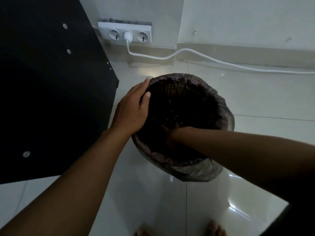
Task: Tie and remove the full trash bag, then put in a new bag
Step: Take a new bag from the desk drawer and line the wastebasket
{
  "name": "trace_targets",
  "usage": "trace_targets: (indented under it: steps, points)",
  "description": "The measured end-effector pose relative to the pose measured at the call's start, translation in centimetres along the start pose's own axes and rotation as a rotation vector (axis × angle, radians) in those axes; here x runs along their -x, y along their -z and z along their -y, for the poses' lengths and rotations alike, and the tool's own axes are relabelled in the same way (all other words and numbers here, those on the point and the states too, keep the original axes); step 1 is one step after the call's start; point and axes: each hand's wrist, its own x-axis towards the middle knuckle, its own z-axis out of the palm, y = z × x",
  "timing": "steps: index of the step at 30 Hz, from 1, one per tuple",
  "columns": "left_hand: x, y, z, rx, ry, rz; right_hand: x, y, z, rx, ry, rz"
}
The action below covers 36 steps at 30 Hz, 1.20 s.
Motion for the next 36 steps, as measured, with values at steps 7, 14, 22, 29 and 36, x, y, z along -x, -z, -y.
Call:
trace_targets:
  steps: [7, 14, 22, 29, 36]
  points:
    - [0.4, -0.2, -0.1, 0.019, 0.015, -0.023, -3.0, -0.8, 0.6, -0.257, -0.108, -0.038]
    - [0.6, -0.3, -0.4, 0.037, 0.028, -0.033, -2.6, -0.4, -0.6, -0.151, -0.029, 0.018]
    - [2.2, 1.4, -2.7, 0.031, 0.177, -0.107, 12.4, 2.2, -3.2, -0.556, -0.081, -0.804]
    - [4.2, 0.3, -4.7, 0.141, 0.37, -0.159, 14.6, -3.2, -2.0, -1.224, -0.334, -1.321]
    - [4.3, -0.5, -4.7, 0.089, 0.406, -0.233, 12.8, -3.3, -2.1, -1.557, -0.33, -1.218]
